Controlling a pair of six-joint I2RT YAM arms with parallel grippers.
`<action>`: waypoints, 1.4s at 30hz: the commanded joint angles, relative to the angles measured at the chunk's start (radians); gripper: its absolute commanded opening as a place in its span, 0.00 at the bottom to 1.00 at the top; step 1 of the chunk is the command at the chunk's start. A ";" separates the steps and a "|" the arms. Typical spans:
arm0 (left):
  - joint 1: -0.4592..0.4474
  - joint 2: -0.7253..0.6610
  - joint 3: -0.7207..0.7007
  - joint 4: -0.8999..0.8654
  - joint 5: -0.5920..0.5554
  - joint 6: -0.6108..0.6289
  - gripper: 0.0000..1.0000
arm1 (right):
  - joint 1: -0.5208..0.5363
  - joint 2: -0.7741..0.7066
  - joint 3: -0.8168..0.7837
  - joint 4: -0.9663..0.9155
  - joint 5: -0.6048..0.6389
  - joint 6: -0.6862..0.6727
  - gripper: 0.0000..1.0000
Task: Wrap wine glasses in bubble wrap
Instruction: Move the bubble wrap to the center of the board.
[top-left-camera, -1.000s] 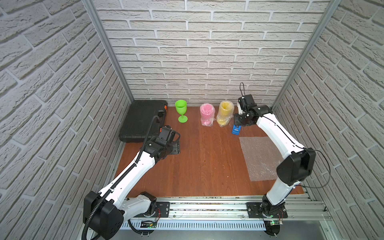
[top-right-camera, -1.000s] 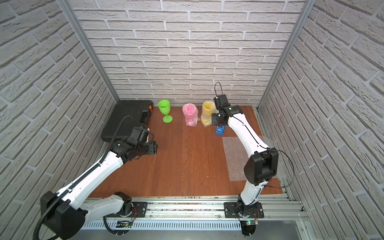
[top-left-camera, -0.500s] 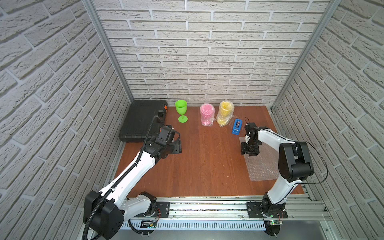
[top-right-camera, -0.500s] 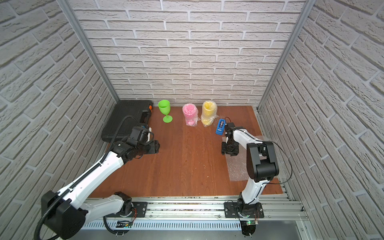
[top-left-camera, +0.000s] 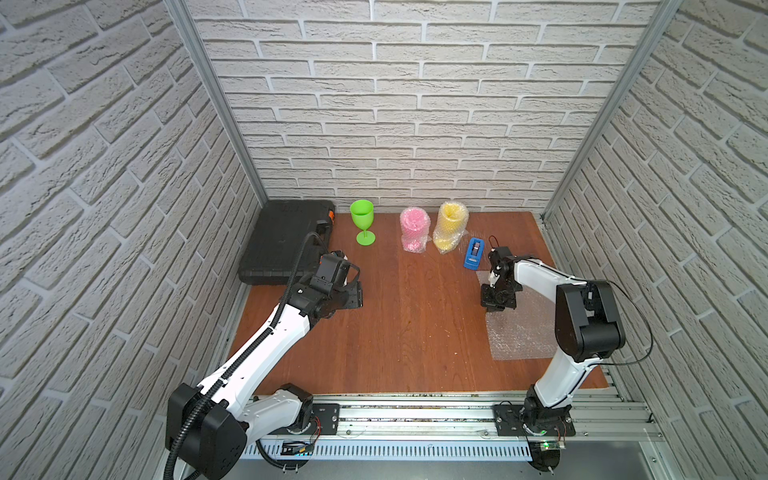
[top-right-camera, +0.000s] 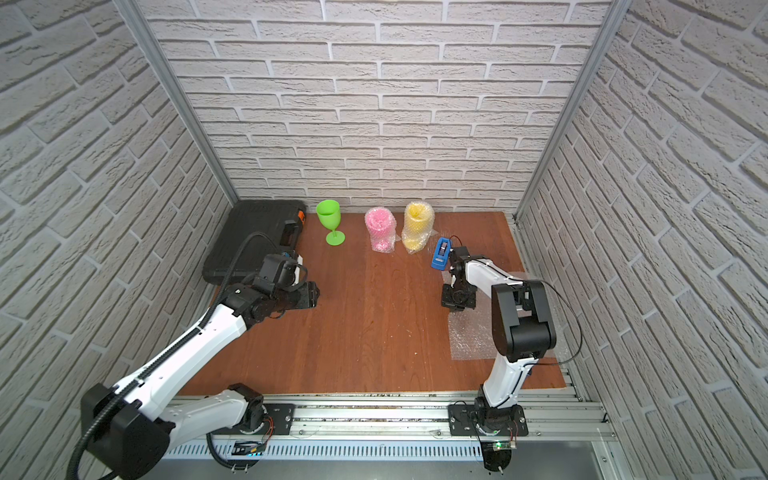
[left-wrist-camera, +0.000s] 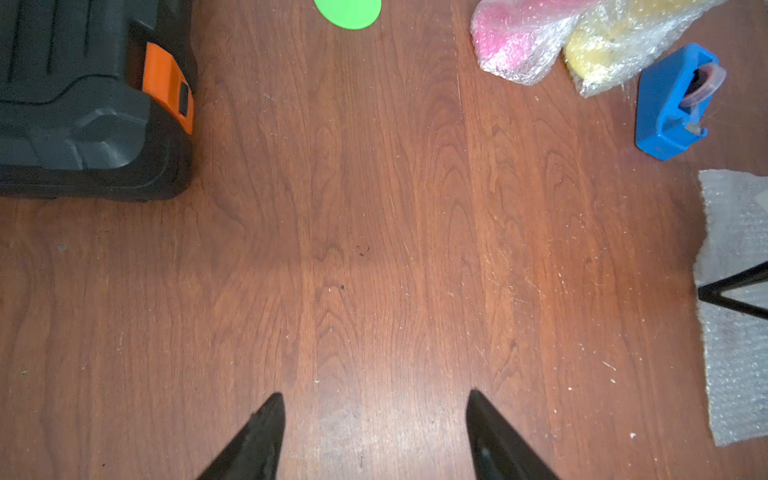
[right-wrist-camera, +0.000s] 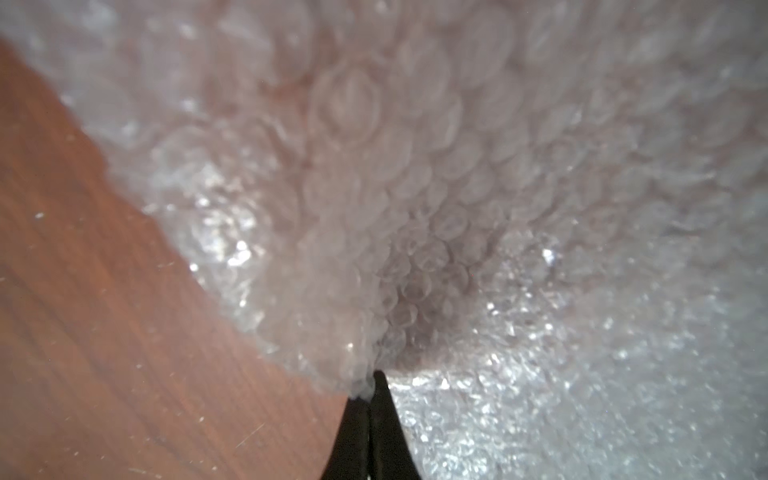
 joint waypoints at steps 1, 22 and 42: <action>0.021 -0.023 -0.015 0.021 -0.018 -0.007 0.68 | 0.083 -0.085 0.007 -0.015 -0.082 0.088 0.03; 0.169 -0.063 0.004 -0.014 0.119 0.086 0.69 | 0.682 0.191 0.287 0.512 -0.238 0.805 0.03; 0.181 -0.025 -0.015 0.036 0.064 0.057 0.69 | 0.752 0.249 0.480 0.483 -0.246 0.666 0.43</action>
